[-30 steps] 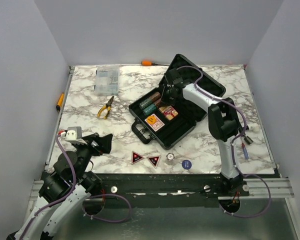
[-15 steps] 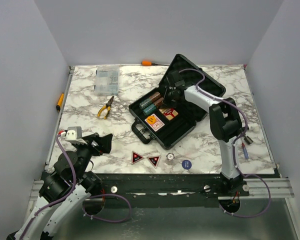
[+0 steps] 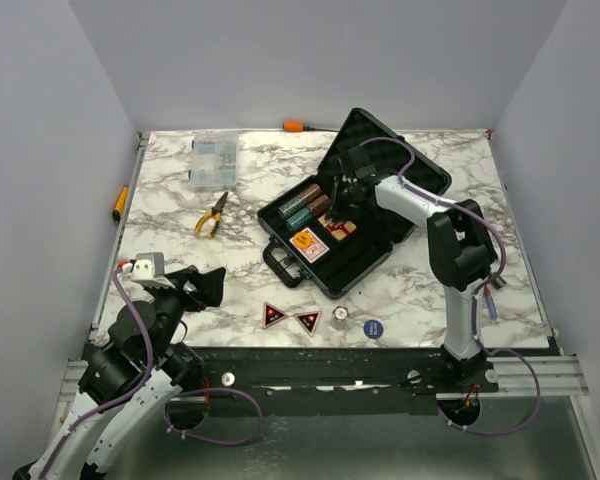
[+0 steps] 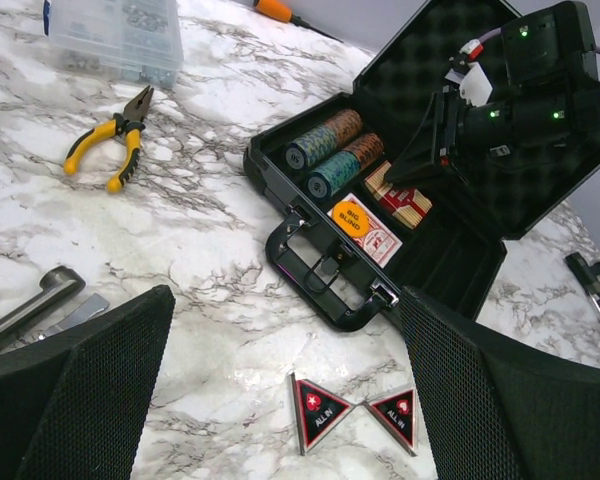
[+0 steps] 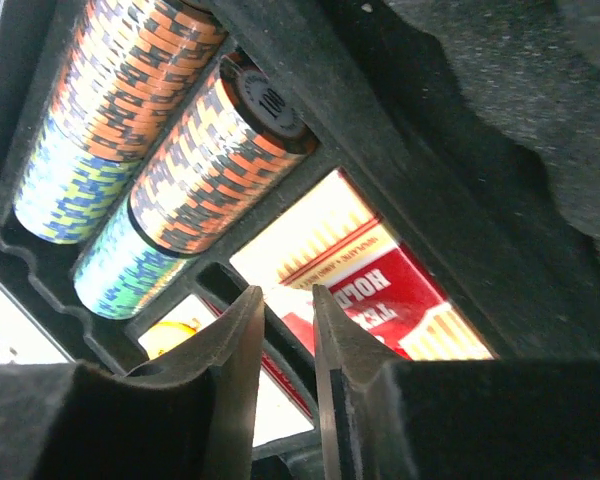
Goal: Pack up texas hold em set
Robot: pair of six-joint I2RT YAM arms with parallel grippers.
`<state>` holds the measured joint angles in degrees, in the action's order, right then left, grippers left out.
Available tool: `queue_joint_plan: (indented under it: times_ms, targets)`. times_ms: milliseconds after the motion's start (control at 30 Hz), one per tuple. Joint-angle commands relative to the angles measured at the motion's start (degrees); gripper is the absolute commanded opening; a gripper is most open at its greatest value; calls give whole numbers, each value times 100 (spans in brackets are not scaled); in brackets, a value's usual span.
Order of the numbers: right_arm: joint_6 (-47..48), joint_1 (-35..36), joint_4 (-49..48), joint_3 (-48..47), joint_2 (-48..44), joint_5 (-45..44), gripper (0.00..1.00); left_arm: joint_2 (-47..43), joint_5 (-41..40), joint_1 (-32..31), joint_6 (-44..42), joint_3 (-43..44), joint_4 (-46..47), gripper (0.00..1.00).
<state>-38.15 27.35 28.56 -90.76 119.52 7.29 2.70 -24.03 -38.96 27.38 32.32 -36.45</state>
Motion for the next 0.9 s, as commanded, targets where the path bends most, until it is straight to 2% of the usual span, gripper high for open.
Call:
queue_joint_plan:
  times_ms: [0,267,467,867]
  targets:
    - [378,-29,326,64,-364,-289,32,123,-89,24,30,-68,-73,93]
    - [283,-33,510,153,-233,-590,33,200,-50,21,66,-61,-73,92]
    - [257,-33,399,773,-364,-589,32,446,78,27,93,-25,-82,92]
    - [407,-29,549,1708,-1260,-852,32,789,96,29,226,6,-127,90]
